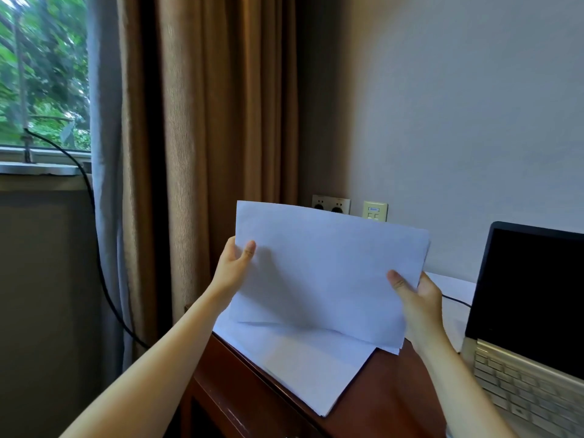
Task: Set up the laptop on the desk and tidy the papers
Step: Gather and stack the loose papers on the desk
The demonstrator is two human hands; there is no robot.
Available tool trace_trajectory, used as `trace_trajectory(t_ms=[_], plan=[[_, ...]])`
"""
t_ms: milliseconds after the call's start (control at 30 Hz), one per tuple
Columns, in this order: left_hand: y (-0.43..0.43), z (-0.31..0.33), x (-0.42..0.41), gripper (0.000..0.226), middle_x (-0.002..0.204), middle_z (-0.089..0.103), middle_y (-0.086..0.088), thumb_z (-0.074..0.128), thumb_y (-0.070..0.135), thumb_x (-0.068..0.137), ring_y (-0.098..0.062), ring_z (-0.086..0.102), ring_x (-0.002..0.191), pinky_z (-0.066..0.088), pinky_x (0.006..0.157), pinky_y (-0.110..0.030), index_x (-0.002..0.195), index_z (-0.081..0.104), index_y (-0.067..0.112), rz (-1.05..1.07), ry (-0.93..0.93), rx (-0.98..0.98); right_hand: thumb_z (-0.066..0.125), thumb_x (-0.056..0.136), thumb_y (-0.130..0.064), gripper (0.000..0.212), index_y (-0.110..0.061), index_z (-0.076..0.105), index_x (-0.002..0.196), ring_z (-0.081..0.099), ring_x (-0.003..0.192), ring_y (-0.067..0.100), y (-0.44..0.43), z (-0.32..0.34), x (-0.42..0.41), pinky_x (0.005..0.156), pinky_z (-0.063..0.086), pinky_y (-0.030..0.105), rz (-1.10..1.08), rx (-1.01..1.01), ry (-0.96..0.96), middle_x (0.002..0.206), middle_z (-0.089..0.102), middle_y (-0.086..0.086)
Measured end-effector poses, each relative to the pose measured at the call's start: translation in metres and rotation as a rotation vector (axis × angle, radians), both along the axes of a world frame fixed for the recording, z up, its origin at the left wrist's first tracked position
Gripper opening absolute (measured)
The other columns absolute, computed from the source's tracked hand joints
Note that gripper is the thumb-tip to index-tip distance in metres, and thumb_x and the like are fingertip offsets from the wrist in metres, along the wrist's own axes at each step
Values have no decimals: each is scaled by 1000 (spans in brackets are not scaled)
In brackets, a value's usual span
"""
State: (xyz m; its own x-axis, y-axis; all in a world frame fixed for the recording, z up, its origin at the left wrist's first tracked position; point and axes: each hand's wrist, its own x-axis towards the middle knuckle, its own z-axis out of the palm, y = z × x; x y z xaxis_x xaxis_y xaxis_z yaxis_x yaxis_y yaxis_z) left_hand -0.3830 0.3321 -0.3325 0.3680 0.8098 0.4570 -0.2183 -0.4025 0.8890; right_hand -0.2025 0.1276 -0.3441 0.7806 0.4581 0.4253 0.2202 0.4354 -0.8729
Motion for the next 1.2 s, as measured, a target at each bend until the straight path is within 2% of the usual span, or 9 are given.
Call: trace_trajectory(t_ms=[100, 233, 367, 467, 600, 667, 767, 900, 1200], plan=[[-2, 8, 2, 13, 74, 44, 8, 43, 25, 99, -6, 46, 67, 38, 57, -16, 94, 45, 14, 47, 1, 19, 65, 83, -21, 8, -24, 64, 90, 63, 89, 22, 0, 4, -1, 79, 48, 34, 12, 33, 11, 90, 70, -5], [4, 4, 2, 22, 74, 40, 5, 46, 31, 97, -8, 42, 63, 37, 52, -17, 80, 40, 18, 49, 13, -68, 69, 79, -21, 16, -19, 64, 94, 66, 90, 23, -6, 5, -2, 74, 51, 34, 76, -51, 41, 96, 70, 1], [4, -7, 4, 22, 72, 40, 7, 48, 32, 96, -5, 43, 62, 37, 49, -13, 96, 40, 12, 40, 40, -130, 86, 50, -42, 56, -18, 67, 96, 68, 93, 22, -11, 1, -1, 81, 52, 37, 184, -187, 47, 98, 73, 1], [9, -9, 3, 24, 82, 55, 5, 52, 33, 94, -8, 55, 71, 42, 58, -20, 106, 50, 11, 17, 16, -167, 72, 77, -17, 15, -22, 64, 89, 64, 93, 20, -10, 3, -9, 84, 50, 34, 153, -305, -15, 102, 69, 3], [7, -4, 6, 30, 82, 54, 4, 59, 26, 92, -18, 56, 80, 44, 62, -23, 114, 51, 8, 81, -5, -178, 63, 88, -13, 17, -24, 60, 75, 63, 90, 33, -6, 11, -22, 86, 49, 43, -23, -323, -81, 104, 67, 18], [7, -1, 8, 50, 98, 55, -2, 65, 26, 87, -25, 57, 96, 46, 77, -30, 128, 42, 8, 191, 33, -156, 60, 90, -12, 18, -22, 59, 75, 61, 84, 26, -4, 11, -24, 81, 48, 37, -30, -280, -11, 95, 65, 9], [7, 2, 9, 76, 130, 48, -7, 71, 24, 81, -27, 47, 122, 37, 100, -42, 143, 28, 13, 381, 187, -65, 58, 91, -7, 6, -12, 61, 91, 57, 88, 21, 6, 6, -27, 83, 43, 31, 23, -232, 158, 97, 63, 3], [-2, 0, 8, 69, 144, 34, -12, 63, 23, 86, -30, 34, 132, 27, 107, -44, 145, 27, 18, 550, 612, 203, 58, 90, -5, 25, 0, 59, 115, 57, 111, 31, 27, -11, -33, 101, 43, 43, 44, -287, 348, 118, 61, 14], [-14, -24, 12, 54, 142, 34, -12, 49, 29, 94, -31, 35, 129, 32, 103, -41, 143, 29, 20, 265, 941, 270, 47, 94, 2, 37, 14, 44, 128, 46, 125, 39, 47, -35, -58, 108, 33, 46, 86, -515, 458, 134, 49, 25]])
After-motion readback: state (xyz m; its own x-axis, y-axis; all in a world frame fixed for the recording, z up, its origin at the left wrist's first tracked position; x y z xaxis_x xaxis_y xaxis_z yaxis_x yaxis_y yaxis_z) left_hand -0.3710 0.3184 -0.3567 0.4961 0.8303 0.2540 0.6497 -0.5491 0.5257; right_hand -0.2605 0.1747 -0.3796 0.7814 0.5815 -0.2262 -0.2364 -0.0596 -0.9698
